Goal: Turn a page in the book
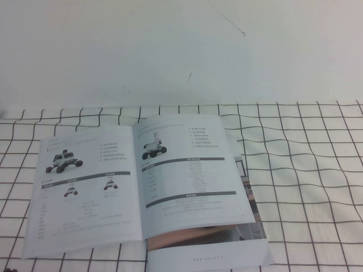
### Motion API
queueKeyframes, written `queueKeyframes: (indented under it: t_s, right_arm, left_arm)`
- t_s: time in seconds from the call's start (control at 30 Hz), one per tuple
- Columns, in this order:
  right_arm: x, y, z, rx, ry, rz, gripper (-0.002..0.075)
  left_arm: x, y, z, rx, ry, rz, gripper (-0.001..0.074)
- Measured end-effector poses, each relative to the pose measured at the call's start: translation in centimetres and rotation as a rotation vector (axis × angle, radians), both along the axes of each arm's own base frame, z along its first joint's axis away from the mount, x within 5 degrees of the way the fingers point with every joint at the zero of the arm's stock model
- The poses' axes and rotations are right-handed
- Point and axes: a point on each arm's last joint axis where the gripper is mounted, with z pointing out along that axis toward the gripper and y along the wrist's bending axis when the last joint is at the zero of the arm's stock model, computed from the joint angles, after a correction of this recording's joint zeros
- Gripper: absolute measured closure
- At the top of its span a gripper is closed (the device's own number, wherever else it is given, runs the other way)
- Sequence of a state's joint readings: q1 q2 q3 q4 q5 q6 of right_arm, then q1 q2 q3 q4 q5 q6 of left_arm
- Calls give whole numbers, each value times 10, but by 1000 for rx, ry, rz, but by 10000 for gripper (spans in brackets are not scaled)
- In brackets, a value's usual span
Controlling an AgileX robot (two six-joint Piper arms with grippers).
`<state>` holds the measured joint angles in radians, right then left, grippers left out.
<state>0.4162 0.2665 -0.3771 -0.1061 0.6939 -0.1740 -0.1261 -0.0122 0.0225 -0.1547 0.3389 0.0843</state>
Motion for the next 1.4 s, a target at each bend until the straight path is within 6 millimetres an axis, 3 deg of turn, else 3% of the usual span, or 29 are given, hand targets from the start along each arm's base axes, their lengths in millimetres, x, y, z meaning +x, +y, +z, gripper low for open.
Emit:
queueKeyframes:
  t_s: [0.33,0.53,0.83,1.13,1.4]
  right_arm:
    - [0,0,0,1,-2,0,728]
    - [-6,-6,-15,21,-119,-57,728]
    - [0,-16,-69,71,-370,-293,728]
    - [-3,-24,-91,19,-207,-458,728]
    - [-4,-25,-92,13,-196,-472,728]
  left_arm:
    - [0,0,0,0,0,4,738]
    - [0,0,0,0,0,4,738]
    - [0,0,0,0,0,5,738]
    - [0,0,0,0,0,5,738]
    - [0,0,0,0,0,5,738]
